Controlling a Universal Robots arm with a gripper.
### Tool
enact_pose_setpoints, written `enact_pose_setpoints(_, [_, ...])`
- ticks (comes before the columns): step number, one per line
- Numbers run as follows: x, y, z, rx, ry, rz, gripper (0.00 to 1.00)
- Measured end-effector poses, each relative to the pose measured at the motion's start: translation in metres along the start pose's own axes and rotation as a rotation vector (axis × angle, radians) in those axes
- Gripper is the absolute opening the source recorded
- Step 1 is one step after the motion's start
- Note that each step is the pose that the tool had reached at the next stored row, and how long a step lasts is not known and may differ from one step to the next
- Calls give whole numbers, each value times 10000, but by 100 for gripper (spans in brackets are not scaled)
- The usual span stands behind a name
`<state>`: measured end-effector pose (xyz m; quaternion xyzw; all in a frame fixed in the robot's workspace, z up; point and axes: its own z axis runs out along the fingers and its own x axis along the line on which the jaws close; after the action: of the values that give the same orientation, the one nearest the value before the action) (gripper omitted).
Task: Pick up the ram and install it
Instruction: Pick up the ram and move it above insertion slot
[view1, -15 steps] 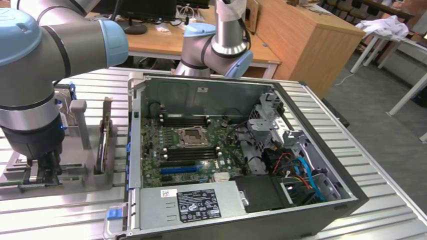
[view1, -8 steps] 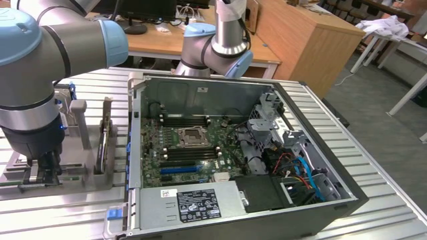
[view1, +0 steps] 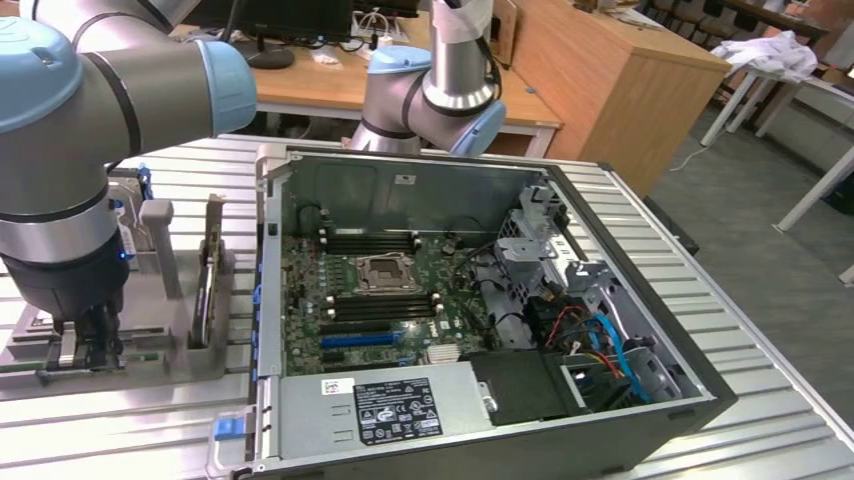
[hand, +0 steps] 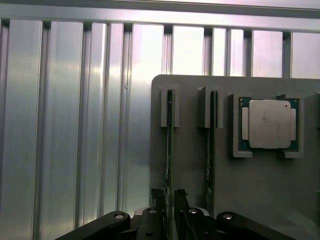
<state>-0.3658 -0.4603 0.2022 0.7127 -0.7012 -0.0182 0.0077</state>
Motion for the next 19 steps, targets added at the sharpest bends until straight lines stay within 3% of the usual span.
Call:
enact_pose_setpoints(11, [0,0,0,0,0,1,23])
enact_pose_setpoints(13, [0,0,0,0,0,1,21])
enact_pose_setpoints(14, [0,0,0,0,-1,0,14])
enact_pose_setpoints(19, [0,0,0,0,0,1,14])
